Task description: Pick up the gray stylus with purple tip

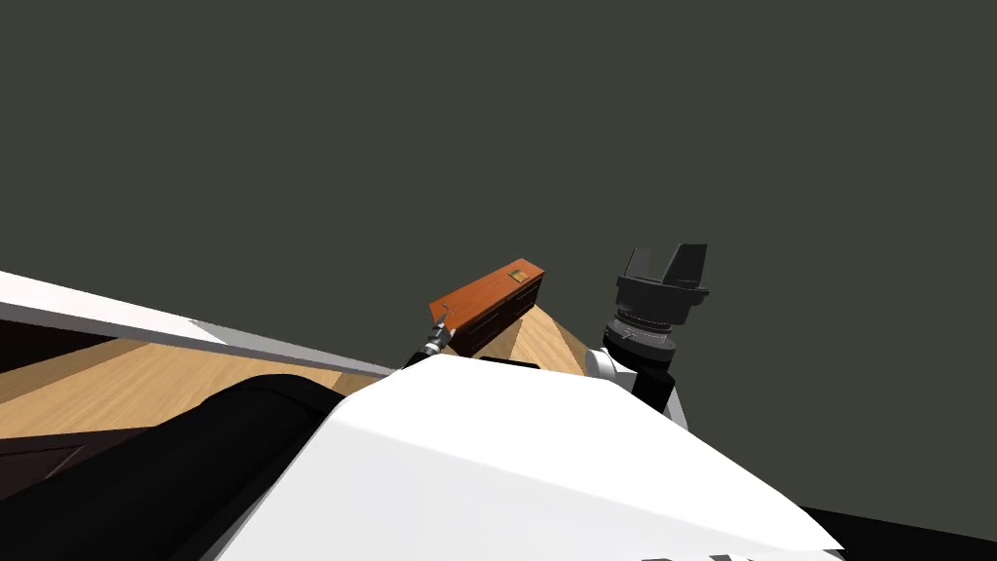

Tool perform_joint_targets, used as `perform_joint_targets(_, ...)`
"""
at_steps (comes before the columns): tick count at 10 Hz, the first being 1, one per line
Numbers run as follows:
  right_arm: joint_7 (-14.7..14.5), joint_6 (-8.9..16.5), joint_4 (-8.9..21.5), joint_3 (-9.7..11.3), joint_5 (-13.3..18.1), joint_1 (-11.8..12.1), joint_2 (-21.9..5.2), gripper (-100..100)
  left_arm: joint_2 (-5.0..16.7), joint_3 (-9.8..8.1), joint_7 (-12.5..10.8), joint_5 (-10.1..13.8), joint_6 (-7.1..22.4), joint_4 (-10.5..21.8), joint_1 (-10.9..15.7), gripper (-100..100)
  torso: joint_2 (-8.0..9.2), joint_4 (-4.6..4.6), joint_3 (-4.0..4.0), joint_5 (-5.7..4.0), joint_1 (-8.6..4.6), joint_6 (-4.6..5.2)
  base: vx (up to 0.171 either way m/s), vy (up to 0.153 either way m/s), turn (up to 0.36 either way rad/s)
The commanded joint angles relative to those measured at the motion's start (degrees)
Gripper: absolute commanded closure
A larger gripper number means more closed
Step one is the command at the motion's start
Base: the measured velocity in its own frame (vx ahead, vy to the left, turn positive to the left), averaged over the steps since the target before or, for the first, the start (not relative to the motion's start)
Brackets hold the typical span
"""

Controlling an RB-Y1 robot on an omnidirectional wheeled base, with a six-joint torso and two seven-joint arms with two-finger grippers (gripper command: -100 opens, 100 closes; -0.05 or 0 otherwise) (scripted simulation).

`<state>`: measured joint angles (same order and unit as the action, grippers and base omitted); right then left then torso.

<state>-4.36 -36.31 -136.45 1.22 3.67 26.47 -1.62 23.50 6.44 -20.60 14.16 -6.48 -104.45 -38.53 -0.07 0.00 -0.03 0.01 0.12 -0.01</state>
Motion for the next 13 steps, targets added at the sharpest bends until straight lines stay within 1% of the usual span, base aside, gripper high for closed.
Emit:
perform_joint_targets(1,0.00,0.00,0.00,0.00,0.00,0.00,0.00,0,0.71,0.38,-0.49,0.00,0.60,2.53,-0.05,-100,0.00,0.00,0.00,0.00,0.00,0.00,0.040,-0.006,-0.225)
perform_joint_targets(3,0.00,0.00,0.00,0.00,0.00,0.00,0.00,0,3.13,0.91,-1.66,-0.17,4.09,6.01,-1.23,-100,0.01,0.00,0.00,0.01,0.03,-0.01,0.046,-0.008,-0.358)
perform_joint_targets(4,0.00,0.00,0.00,0.00,0.00,0.00,0.00,0,3.13,0.91,-1.66,-0.17,4.09,6.83,-1.23,-100,-0.04,-0.01,-0.03,0.02,0.06,-0.01,0.045,0.004,-0.231)
perform_joint_targets(6,0.00,0.00,0.00,0.00,0.00,0.00,0.00,0,5.49,1.45,-2.72,-0.65,7.47,10.81,-2.31,-100,-0.05,-0.01,-0.03,0.02,0.07,-0.01,0.065,0.009,-0.355)
perform_joint_targets(7,0.00,0.00,0.00,-0.01,0.00,0.01,0.00,0,5.49,1.45,-2.72,-0.65,7.47,11.23,-2.31,-100,-0.12,-0.03,-0.07,0.02,0.11,-0.03,0.056,0.016,-0.207)
perform_joint_targets(8,0.00,0.00,0.00,-0.01,0.00,0.01,0.00,0,6.63,1.73,-3.21,-1.00,9.11,13.45,-2.80,-100,-0.08,-0.02,-0.06,0.03,0.10,-0.05,0.055,0.015,-0.382)
perform_joint_targets(9,0.00,0.00,0.00,-0.01,0.00,0.01,-0.01,0,6.63,1.73,-3.21,-1.00,9.11,13.45,-2.80,-100,-0.06,-0.02,-0.04,0.03,0.11,-0.02,0.044,0.022,-0.160)
perform_joint_targets(10,0.00,0.00,0.00,-0.01,0.00,0.02,-0.01,0,7.73,2.01,-3.67,-1.41,10.69,15.66,-3.25,-100,-0.04,-0.01,-0.03,0.02,0.10,-0.07,0.050,0.020,-0.294)
perform_joint_targets(11,0.00,0.00,0.00,-0.01,0.00,0.01,-0.01,0,7.73,2.01,-3.67,-1.41,10.69,15.66,-3.25,-100,-0.05,-0.01,-0.03,0.02,0.11,-0.03,0.048,0.023,-0.163)
perform_joint_targets(13,0.00,0.00,0.00,-0.01,0.00,0.01,-0.01,0,9.76,2.62,-4.50,-2.41,13.70,20.01,-4.05,-100,-0.10,-0.02,-0.06,0.03,0.14,-0.03,0.078,0.041,-0.379)
